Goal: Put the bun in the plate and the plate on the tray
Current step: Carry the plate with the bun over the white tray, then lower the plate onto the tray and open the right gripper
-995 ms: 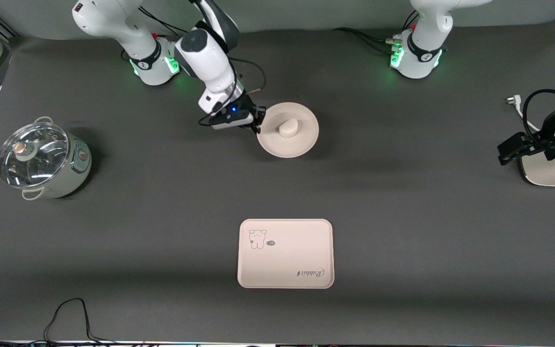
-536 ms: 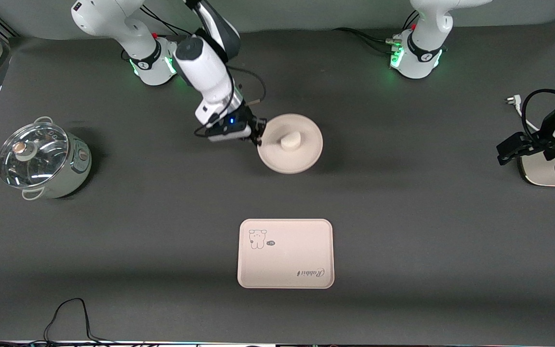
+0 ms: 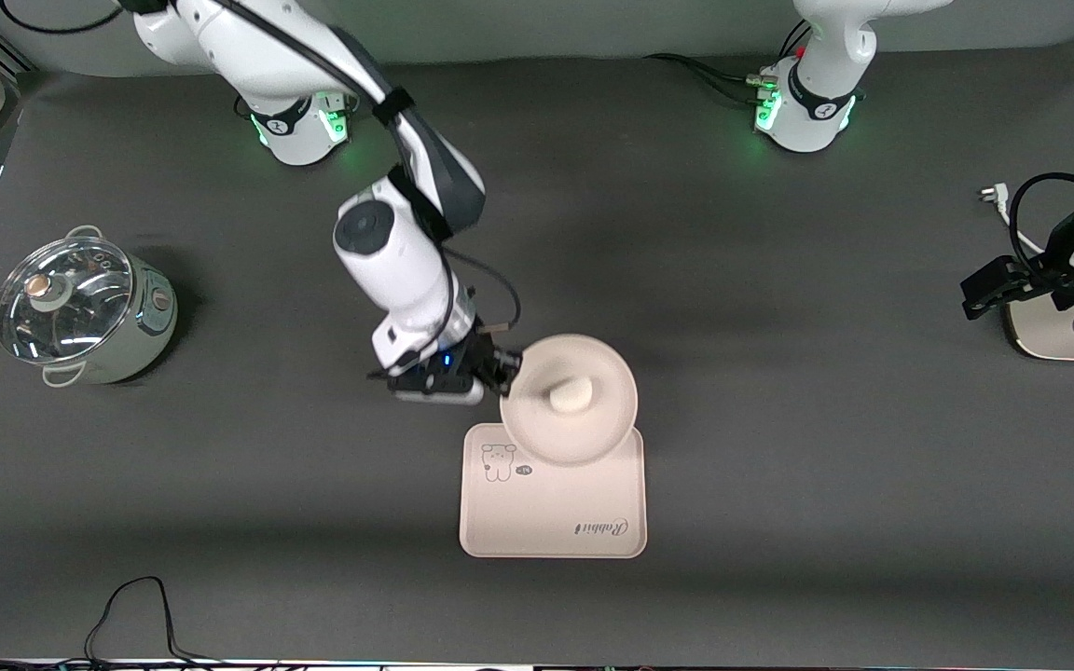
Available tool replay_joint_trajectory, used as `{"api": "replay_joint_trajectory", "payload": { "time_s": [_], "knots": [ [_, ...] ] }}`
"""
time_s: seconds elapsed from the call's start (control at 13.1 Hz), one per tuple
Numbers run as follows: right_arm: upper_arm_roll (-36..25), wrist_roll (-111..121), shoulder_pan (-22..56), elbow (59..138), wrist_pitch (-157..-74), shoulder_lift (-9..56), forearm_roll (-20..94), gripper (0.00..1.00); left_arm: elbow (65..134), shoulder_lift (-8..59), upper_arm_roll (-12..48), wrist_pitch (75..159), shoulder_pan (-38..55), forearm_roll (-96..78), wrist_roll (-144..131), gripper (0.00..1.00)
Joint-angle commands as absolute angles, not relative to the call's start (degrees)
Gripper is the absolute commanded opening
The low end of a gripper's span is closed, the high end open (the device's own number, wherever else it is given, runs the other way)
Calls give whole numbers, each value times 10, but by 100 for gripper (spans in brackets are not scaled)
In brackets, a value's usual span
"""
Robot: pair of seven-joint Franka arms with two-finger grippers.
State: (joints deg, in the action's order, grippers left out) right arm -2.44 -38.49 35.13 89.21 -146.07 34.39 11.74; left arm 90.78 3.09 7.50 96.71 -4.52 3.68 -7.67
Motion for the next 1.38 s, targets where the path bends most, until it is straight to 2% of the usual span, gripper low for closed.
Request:
{"api": "replay_joint_trajectory", "payload": {
  "time_s": [0.0, 0.15, 0.31, 0.61, 1.0, 1.07, 1.15, 1.3],
  "knots": [
    [-22, -374, 331, 737, -1422, 451, 123, 0, 904, 30, 73, 966, -42, 43, -76, 100],
    [-23, -375, 323, 679, -1421, 502, 123, 0, 904, 30, 73, 969, -42, 43, -77, 100],
    [-23, -375, 319, 653, -1426, 542, 123, 0, 904, 30, 72, 967, -43, 43, -77, 100],
    [-23, -375, 319, 657, -1484, 593, 124, 0, 904, 38, 71, 969, -47, 41, -76, 100],
    [-22, -375, 322, 671, -1500, 604, 124, 0, 904, 39, 71, 969, -47, 41, -76, 100],
    [-22, -375, 322, 672, -1500, 604, 125, 16, 904, 39, 71, 969, -47, 40, -76, 100],
    [-22, -375, 322, 672, -1500, 604, 127, 60, 904, 39, 71, 969, -47, 41, -76, 100],
    [-22, -376, 322, 672, -1500, 599, 127, 100, 901, 39, 71, 969, -47, 41, -76, 100]
  ]
}}
